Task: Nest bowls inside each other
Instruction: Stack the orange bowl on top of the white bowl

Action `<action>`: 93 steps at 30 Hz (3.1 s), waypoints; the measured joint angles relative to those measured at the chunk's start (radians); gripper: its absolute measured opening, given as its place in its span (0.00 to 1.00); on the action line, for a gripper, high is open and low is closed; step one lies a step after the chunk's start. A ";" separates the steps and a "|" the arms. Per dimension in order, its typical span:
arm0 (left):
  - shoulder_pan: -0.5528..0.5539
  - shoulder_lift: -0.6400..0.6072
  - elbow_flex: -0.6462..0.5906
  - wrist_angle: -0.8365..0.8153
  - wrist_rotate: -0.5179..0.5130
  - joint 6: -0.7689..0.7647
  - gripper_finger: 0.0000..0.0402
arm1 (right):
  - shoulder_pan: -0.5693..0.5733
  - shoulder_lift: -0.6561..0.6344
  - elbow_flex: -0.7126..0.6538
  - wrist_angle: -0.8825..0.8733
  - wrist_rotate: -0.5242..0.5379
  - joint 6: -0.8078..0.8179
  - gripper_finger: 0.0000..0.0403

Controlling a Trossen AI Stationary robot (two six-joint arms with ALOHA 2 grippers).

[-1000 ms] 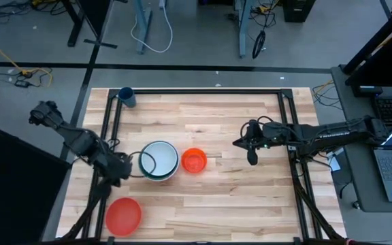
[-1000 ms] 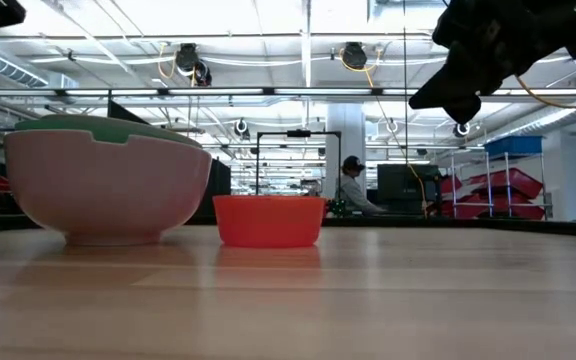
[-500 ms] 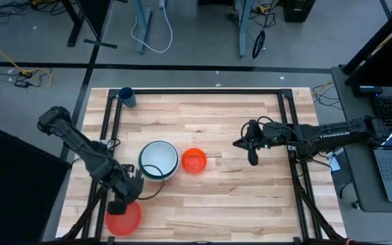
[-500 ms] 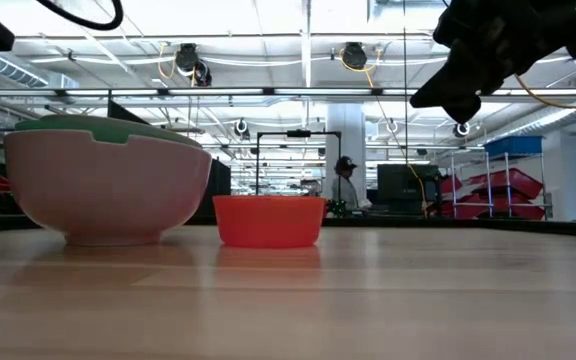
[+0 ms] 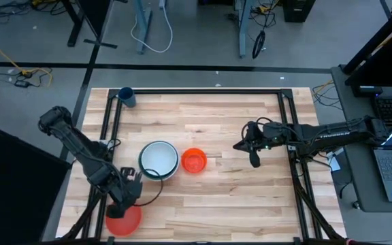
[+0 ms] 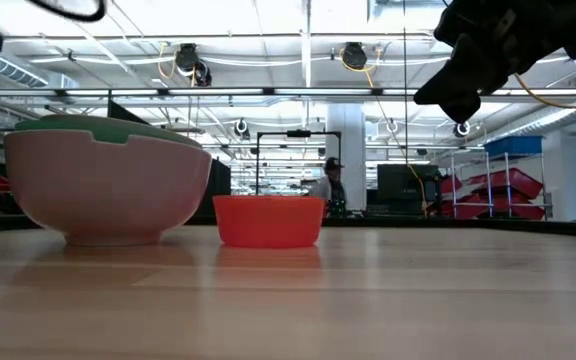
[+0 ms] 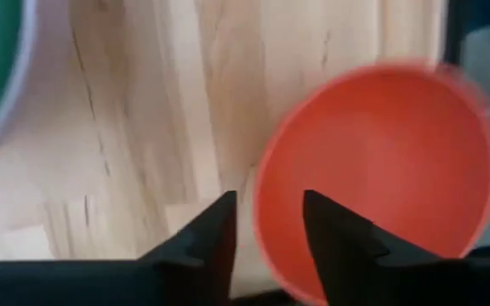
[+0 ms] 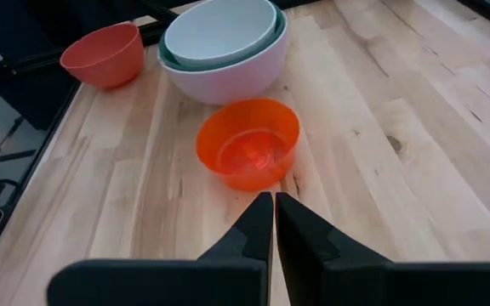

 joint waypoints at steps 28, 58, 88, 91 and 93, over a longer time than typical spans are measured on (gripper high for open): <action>-0.035 0.000 -0.201 0.219 0.016 -0.075 0.20 | -0.001 -0.086 0.000 -0.005 -0.007 -0.018 0.00; 0.096 -0.079 0.185 -0.067 -0.253 -0.098 0.00 | -0.001 -0.087 0.000 -0.002 -0.006 -0.021 0.00; 0.823 -0.079 0.305 -0.255 -0.207 0.542 0.00 | -0.001 -0.087 0.000 0.013 -0.006 -0.018 0.00; 0.865 -0.073 0.305 -0.253 -0.160 0.607 0.00 | -0.001 -0.087 0.000 0.029 -0.006 -0.018 0.00; 0.881 -0.061 0.305 -0.252 -0.146 0.638 0.00 | -0.001 -0.087 0.000 0.044 -0.006 -0.018 0.00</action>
